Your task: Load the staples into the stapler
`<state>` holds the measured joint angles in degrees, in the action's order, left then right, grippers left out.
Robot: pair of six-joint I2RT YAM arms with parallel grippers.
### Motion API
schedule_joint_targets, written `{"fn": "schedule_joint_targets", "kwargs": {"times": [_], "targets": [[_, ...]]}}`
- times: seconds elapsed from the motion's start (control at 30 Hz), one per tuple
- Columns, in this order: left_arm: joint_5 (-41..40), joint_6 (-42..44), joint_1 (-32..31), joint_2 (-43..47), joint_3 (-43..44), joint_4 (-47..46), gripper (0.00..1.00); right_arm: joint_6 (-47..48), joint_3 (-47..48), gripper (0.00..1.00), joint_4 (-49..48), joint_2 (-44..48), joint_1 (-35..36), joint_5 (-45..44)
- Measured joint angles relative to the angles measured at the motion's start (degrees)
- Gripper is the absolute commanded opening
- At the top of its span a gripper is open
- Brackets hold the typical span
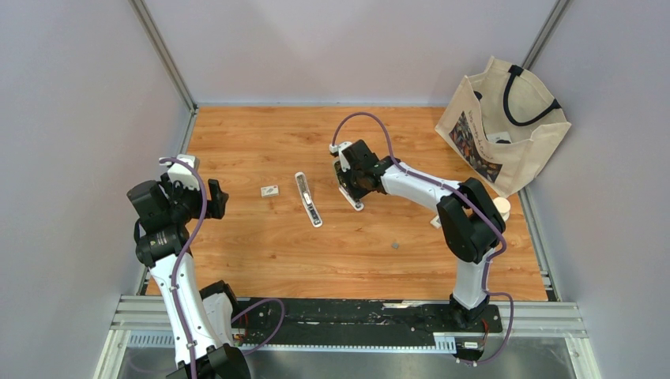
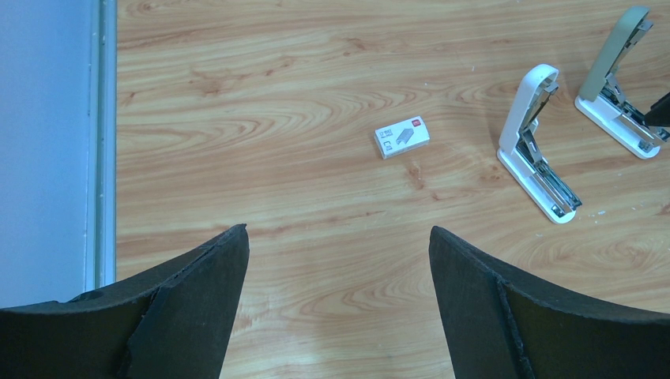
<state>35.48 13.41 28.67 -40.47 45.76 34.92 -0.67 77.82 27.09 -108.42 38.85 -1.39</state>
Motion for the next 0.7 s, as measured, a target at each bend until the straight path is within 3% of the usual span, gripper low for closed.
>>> {"fn": "schedule_joint_targets", "kwargs": {"times": [0.7], "targets": [[0.02, 0.02, 0.0, 0.0, 0.0, 0.0, 0.92, 0.0, -0.13, 0.11, -0.02, 0.2, -1.18, 3.37]]}}
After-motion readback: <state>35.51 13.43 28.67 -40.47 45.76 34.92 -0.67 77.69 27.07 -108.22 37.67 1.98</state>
